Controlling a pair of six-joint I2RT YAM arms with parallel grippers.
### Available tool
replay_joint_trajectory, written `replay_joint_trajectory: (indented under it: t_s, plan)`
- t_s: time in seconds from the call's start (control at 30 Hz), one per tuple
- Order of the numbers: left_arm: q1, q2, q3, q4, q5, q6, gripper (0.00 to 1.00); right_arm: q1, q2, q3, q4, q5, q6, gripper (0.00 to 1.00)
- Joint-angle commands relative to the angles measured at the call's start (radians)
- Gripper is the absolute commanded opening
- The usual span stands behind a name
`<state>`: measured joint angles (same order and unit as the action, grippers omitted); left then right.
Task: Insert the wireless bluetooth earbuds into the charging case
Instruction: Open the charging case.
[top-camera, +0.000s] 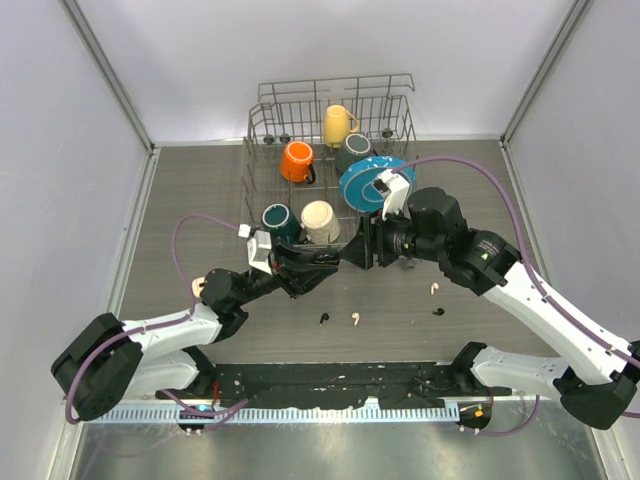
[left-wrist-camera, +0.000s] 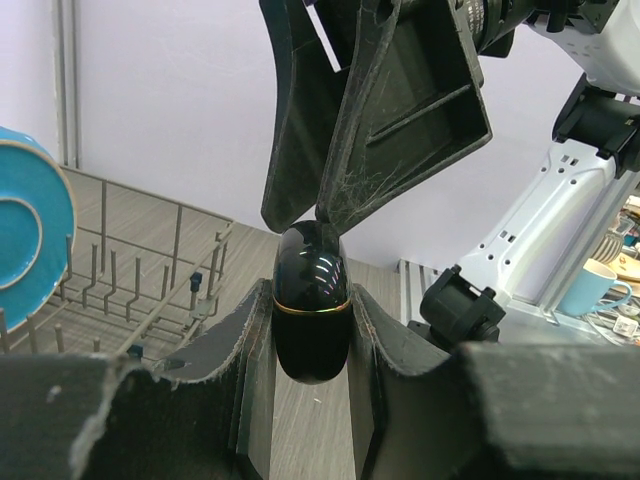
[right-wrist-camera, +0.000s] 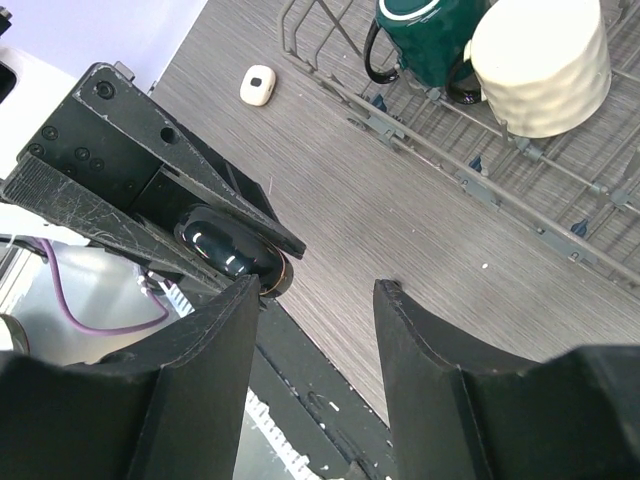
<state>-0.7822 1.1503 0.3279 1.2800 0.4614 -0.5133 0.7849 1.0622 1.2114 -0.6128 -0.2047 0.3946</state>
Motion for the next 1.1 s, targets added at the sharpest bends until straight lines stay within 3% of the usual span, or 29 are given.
replay_joint_trajectory:
  t_s: [0.0,0.5,1.07]
  plan:
    - [-0.006,-0.027,0.019,0.104,0.014,0.004,0.0,0.016,0.001,-0.01,0.068,-0.027,0.02,0.55]
    - [-0.012,-0.009,0.04,0.097,0.017,0.009,0.0,0.034,0.012,-0.033,0.097,-0.078,0.044,0.55]
    - [-0.029,-0.061,0.049,0.01,0.079,0.038,0.0,0.034,0.03,-0.027,0.168,0.06,0.142,0.56]
